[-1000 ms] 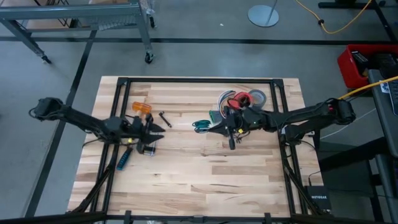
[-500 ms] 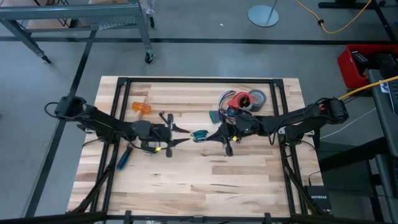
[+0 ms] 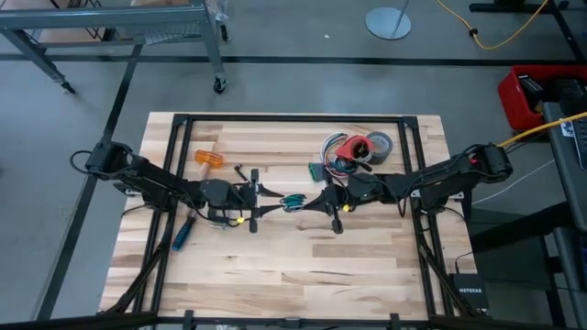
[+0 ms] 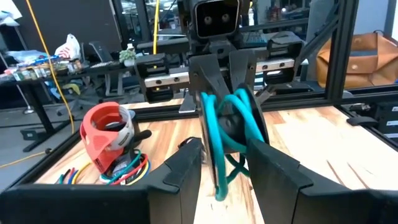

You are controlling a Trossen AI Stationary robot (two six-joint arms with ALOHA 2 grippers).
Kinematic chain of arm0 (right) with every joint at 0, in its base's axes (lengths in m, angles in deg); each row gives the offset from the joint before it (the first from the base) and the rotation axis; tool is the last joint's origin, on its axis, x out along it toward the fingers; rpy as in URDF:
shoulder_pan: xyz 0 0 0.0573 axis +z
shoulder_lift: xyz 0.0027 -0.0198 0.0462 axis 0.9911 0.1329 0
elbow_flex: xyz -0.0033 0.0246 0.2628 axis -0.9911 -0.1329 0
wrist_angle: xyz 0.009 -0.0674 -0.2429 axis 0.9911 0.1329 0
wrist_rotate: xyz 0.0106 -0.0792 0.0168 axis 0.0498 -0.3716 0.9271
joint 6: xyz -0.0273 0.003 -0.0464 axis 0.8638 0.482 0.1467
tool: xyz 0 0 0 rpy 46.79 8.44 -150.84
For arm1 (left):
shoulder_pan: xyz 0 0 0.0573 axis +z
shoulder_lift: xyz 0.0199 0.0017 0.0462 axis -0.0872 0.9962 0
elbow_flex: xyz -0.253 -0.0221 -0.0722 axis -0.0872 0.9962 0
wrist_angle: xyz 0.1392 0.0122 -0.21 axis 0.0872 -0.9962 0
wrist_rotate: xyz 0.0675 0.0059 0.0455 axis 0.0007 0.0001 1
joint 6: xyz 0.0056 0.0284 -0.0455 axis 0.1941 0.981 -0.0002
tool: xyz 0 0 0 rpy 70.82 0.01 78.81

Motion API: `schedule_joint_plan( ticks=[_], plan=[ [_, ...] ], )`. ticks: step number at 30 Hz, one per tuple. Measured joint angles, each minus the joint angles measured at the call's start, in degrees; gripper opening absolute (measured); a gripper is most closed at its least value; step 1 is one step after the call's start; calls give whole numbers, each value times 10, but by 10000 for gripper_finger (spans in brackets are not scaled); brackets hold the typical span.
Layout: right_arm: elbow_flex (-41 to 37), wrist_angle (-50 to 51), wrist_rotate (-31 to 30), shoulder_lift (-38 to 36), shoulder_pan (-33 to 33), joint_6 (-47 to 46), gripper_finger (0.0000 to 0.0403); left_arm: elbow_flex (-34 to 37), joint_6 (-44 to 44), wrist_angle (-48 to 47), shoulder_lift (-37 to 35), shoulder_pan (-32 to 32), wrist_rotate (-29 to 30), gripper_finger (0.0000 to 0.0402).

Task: Coil cords
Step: Uncoil the green wire from the spool

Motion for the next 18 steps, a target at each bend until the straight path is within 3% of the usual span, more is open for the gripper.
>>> schedule_joint_plan(
  ticks=[5, 11, 18],
  plan=[
    [0, -5, 0, 0, 0, 0, 1, 0, 1, 1, 0, 0, 0, 104],
    [0, 13, 0, 0, 0, 0, 1, 0, 1, 1, 0, 0, 0, 13],
    [0, 52, -1, 0, -1, -14, 1, 0, -6, 20, -4, 0, 26, 4]
  ],
)
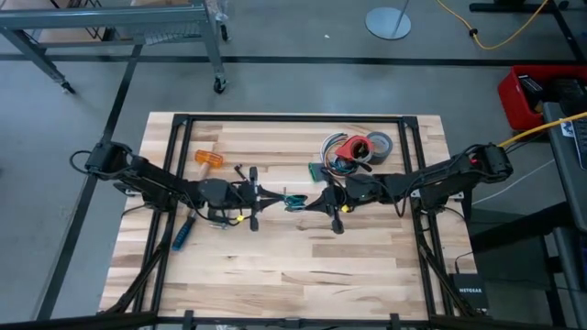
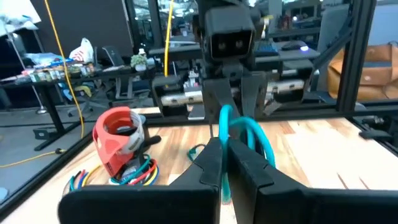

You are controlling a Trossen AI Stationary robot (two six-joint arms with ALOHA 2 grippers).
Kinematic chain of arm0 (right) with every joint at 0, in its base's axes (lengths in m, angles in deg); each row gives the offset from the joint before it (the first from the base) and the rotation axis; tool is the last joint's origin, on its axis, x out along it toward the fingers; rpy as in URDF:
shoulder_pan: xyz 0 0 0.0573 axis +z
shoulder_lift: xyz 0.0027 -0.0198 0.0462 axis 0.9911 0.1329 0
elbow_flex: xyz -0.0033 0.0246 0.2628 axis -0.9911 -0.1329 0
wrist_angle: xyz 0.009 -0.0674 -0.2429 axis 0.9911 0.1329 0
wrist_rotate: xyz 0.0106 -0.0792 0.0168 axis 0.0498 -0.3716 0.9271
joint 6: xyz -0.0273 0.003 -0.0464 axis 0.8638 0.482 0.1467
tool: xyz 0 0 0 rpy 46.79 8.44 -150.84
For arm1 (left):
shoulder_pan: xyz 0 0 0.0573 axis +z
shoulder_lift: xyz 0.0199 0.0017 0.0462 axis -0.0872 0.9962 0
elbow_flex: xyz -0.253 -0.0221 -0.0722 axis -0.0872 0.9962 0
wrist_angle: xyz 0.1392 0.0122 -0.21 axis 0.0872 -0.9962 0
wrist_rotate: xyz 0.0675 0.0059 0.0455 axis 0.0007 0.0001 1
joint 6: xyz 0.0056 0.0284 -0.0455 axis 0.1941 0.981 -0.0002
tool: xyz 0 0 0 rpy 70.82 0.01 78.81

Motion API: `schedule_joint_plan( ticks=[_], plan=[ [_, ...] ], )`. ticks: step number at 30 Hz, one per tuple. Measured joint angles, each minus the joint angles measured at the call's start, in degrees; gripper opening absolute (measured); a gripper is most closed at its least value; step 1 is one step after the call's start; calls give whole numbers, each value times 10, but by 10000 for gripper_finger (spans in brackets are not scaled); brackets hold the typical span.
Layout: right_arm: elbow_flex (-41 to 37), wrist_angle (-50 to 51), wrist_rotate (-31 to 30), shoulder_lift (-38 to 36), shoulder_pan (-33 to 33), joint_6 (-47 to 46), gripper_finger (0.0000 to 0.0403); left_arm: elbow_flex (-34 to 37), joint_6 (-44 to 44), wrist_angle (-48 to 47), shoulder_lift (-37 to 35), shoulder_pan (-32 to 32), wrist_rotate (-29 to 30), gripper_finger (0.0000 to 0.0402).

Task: Coil cords
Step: Uncoil the green wire from the spool

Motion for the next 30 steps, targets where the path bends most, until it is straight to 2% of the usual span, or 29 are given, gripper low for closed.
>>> schedule_joint_plan(
  ticks=[11, 15, 23, 30],
  plan=[
    [1, 35, -1, 0, 0, -16, 1, 0, 7, 17, 0, 0, 7, 2],
    [1, 42, -27, 0, 0, -16, 1, 0, 10, 3, -4, 0, 28, 2],
    [-1, 41, -94, 0, 0, -17, 1, 0, -48, -137, -39, 0, 35, 2],
    [15, 40, -94, 0, 0, -17, 1, 0, -81, -199, -41, 0, 34, 6]
  ],
)
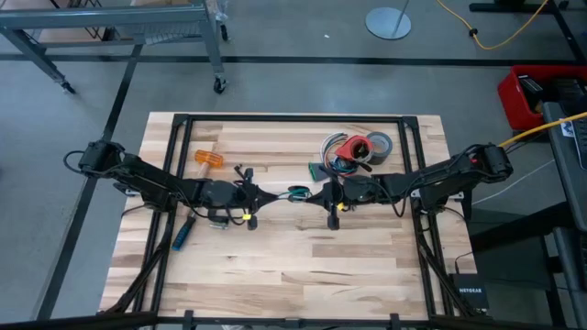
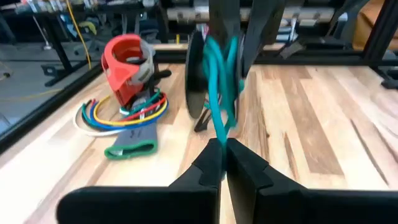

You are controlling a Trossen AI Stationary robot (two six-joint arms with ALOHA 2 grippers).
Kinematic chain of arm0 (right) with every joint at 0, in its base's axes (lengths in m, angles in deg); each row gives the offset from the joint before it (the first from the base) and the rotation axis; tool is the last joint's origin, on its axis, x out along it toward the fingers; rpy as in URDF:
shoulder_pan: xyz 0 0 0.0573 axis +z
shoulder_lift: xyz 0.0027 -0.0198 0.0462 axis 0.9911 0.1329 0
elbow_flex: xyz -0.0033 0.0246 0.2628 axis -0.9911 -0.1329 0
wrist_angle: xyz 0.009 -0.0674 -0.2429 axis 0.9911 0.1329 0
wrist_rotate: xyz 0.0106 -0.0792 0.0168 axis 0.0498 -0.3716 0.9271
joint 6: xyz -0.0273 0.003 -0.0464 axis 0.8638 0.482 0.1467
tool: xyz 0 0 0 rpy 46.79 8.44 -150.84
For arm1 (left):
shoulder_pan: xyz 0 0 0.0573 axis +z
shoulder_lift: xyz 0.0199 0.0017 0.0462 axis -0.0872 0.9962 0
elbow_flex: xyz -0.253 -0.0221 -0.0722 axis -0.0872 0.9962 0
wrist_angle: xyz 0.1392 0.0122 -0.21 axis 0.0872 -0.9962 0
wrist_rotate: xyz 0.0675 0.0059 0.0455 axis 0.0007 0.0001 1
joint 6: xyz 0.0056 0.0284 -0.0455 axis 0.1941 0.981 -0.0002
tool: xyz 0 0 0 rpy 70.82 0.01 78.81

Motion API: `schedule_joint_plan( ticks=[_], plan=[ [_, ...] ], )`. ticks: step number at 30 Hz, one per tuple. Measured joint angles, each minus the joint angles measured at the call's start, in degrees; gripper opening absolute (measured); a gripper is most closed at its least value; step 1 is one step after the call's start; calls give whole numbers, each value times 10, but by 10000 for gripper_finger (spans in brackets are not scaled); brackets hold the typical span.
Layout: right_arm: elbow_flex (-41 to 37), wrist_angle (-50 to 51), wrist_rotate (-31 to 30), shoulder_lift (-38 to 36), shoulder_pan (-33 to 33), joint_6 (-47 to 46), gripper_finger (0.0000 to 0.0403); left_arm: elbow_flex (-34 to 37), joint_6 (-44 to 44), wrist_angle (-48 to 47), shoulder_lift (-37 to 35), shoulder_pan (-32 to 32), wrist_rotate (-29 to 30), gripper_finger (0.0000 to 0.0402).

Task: Coil cords
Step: Uncoil the green wire from the spool

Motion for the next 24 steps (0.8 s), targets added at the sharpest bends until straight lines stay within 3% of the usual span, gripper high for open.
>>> schedule_joint_plan(
  ticks=[12, 18, 24],
  plan=[
    [7, 16, -5, 0, 0, 15, 1, 0, -80, -36, 1, 0, -2, 122],
    [7, 16, -4, 0, 0, 17, 1, 0, -68, -24, 2, 0, -2, 138],
    [7, 12, 37, 0, 0, 17, 1, 0, -57, 25, 2, 0, -2, 139]
  ],
)
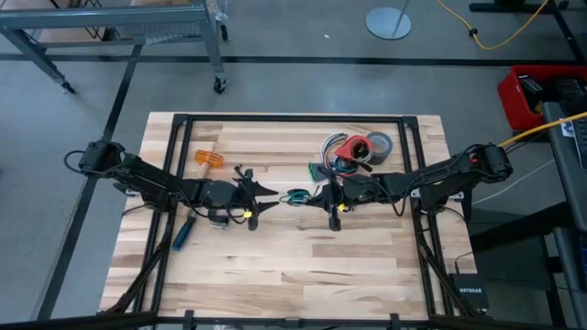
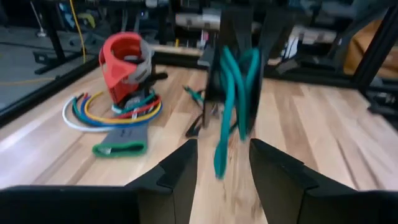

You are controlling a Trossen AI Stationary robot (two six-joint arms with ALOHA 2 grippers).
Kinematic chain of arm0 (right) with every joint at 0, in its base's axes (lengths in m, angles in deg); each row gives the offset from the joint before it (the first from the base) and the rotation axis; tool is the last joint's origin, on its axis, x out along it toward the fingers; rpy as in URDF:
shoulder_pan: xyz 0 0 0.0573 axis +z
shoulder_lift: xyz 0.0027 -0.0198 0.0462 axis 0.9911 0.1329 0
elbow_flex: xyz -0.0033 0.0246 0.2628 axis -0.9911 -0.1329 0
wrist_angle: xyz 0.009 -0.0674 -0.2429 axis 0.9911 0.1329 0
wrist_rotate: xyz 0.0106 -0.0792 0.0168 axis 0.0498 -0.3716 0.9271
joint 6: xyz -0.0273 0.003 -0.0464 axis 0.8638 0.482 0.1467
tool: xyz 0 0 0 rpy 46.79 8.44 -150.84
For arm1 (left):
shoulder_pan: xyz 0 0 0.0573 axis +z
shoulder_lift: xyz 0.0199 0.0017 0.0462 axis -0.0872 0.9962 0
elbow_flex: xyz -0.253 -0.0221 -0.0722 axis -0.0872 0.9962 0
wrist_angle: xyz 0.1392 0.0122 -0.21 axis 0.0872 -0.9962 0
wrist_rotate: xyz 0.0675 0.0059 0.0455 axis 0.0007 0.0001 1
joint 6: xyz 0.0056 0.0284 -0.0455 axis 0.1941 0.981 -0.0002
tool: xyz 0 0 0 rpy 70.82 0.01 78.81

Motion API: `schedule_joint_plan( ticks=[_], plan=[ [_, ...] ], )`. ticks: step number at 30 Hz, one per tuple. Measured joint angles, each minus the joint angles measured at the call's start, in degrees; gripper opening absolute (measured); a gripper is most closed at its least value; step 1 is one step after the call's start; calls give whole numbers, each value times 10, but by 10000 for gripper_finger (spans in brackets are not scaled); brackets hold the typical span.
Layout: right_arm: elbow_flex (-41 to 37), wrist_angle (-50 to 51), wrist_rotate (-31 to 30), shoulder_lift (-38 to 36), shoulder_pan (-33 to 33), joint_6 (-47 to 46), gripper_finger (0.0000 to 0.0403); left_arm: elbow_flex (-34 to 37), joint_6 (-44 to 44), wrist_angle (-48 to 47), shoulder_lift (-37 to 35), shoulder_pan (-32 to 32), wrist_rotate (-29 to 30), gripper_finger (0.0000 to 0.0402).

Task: Coil cords
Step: Uncoil the green wire from the spool

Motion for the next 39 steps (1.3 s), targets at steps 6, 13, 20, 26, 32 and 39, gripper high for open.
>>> schedule_joint_plan(
  ticks=[6, 13, 20, 26, 32, 39],
  plan=[
    [0, -12, 5, 0, 0, -1, 1, 0, 0, 29, 1, 0, 0, 139],
    [0, -49, 6, 0, 0, -1, 1, 0, -5, 37, 12, 0, -4, 139],
    [0, -50, 14, 0, 0, -1, 1, 0, -3, 38, 25, 1, -4, 122],
    [0, -22, 11, 0, 0, -1, 1, 0, -10, 26, 26, 1, 2, 14],
    [1, 67, 4, 0, 0, -4, 1, 0, -33, -43, 26, 1, 22, 5],
    [1, 136, 3, 0, 0, -22, 1, 0, -53, -89, 26, 9, 40, 3]
  ],
)
